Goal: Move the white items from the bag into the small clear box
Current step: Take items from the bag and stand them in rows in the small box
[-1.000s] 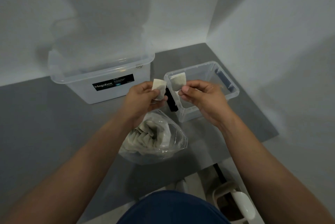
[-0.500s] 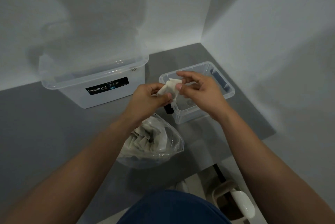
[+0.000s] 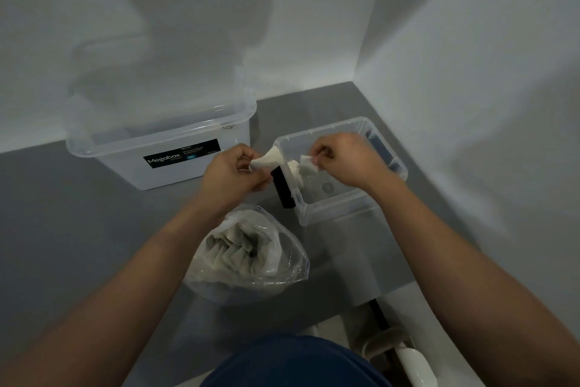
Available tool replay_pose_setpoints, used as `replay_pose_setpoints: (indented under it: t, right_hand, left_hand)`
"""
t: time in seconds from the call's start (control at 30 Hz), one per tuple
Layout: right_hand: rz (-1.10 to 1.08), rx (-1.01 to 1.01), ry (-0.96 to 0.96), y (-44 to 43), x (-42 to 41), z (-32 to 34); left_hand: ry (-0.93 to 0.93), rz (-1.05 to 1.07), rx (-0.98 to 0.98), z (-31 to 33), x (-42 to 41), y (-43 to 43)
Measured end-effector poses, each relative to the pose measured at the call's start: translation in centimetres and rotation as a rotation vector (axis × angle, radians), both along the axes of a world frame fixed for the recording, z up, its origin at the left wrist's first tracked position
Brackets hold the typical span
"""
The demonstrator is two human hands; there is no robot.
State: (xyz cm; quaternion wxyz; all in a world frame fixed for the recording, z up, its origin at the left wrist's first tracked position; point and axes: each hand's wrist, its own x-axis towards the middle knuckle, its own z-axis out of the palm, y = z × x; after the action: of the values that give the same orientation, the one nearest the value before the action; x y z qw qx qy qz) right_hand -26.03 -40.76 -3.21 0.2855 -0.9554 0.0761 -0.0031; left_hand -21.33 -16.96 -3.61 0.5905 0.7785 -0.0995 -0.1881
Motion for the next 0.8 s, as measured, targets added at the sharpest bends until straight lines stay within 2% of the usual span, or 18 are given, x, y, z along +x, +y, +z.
replay_pose_setpoints:
  t: [0.13,0.27,0.47,0.7,0.77,0.8]
  right_hand:
    - [0.152,-0.063,0.216,0.0,2.5,-3.0]
    - [0.19,-0.121,0.338,0.0,4.6,-5.3]
    - [0.144,-0.135,0.329,0.5,5.9,-6.5]
    - [0.144,-0.111,0.308,-0.2,5.5,-6.1]
    - [0.084,-0.026,0.256,-1.1,4.3,-5.0]
    - [0.019,0.096,0.201,-1.5,3.6,-4.2]
  left_hand:
    - [-0.07,0.027,0.035,-0.3,0.5,0.6]
    - [-0.01,0.063,-0.024,-0.2,0.3,0.6]
    - [0.101,0.113,-0.122,-0.3,-0.2,0.6]
    - [0.129,0.126,-0.152,-0.5,0.0,0.6]
    - [0.145,0.132,-0.161,-0.4,0.1,0.4]
    - [0.148,0.13,-0.16,-0.3,0.2,0.4]
